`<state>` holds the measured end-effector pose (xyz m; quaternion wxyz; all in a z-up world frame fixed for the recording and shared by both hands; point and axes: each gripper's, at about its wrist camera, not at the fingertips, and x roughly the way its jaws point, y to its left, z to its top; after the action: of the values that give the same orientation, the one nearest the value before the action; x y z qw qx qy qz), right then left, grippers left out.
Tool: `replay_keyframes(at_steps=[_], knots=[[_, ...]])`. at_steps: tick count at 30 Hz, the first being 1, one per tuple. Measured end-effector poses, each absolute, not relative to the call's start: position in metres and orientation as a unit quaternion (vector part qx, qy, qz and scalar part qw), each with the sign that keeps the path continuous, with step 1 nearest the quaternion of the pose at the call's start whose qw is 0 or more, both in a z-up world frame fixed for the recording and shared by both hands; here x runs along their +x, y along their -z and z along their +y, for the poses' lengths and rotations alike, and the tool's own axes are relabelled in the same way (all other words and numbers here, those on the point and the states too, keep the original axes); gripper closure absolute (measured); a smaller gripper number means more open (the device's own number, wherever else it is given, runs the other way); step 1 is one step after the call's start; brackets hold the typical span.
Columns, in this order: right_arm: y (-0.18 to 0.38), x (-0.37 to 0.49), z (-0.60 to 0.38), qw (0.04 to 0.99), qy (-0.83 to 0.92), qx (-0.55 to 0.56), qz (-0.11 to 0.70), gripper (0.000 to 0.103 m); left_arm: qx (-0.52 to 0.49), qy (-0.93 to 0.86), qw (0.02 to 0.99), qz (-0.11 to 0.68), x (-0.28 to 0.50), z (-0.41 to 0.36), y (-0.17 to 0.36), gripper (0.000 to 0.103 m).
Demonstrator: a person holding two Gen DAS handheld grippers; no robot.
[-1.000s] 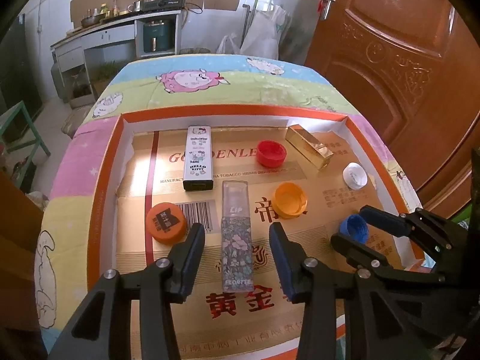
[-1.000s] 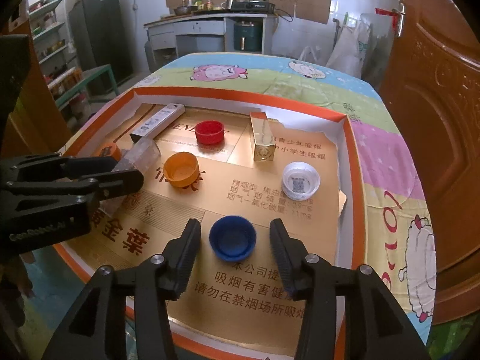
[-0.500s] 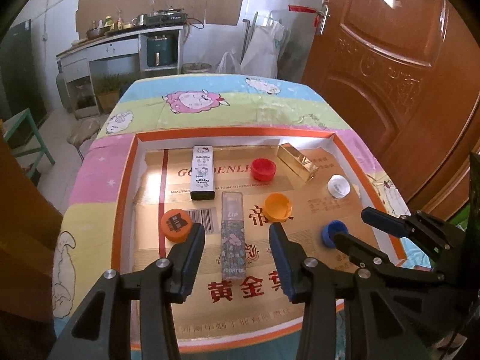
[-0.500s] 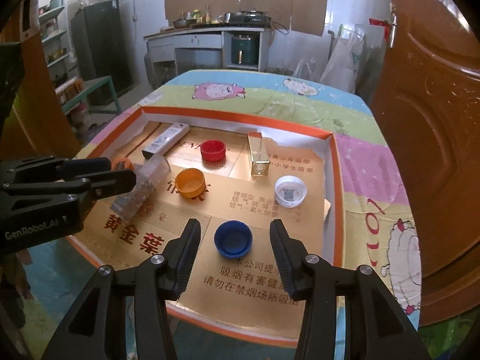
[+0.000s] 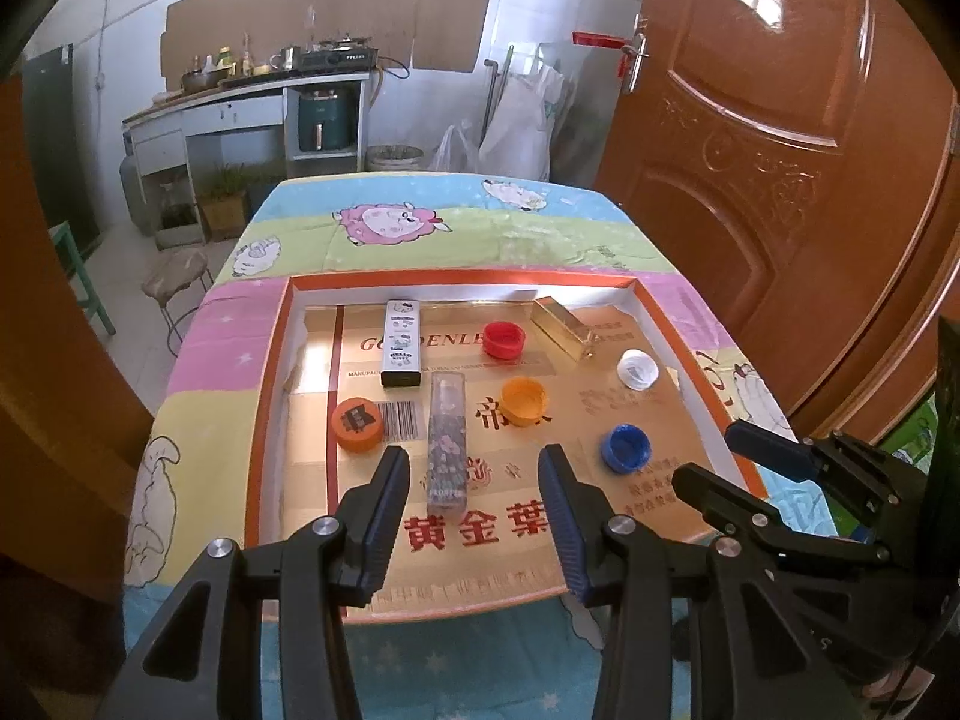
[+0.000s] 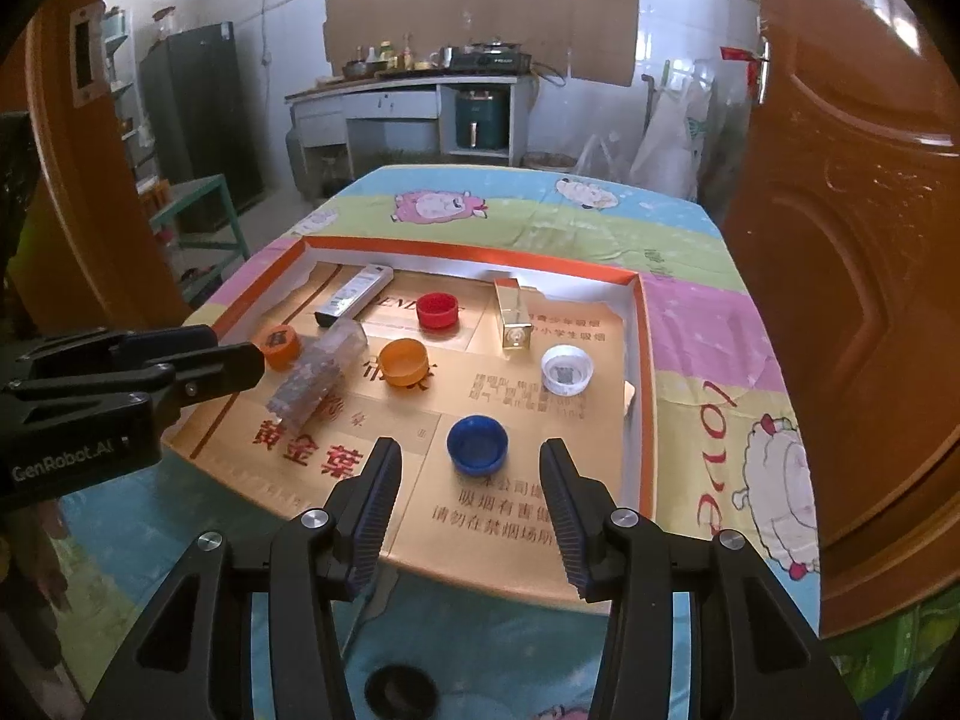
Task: Organize rigid objects
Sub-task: 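Withdraw both tools from the tray toward the black cap and blue lighter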
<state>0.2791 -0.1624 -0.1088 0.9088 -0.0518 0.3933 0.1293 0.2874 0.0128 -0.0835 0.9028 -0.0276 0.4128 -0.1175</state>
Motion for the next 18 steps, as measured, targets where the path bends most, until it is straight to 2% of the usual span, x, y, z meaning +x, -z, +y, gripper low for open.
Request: replay_keyframes(at_steps=[18], knots=[[0.079, 0.225, -0.164, 0.921, -0.119, -0.052, 0.367, 0.053, -0.035, 0.122, 0.915, 0.384, 0.236, 0.018, 0.059, 0.058]])
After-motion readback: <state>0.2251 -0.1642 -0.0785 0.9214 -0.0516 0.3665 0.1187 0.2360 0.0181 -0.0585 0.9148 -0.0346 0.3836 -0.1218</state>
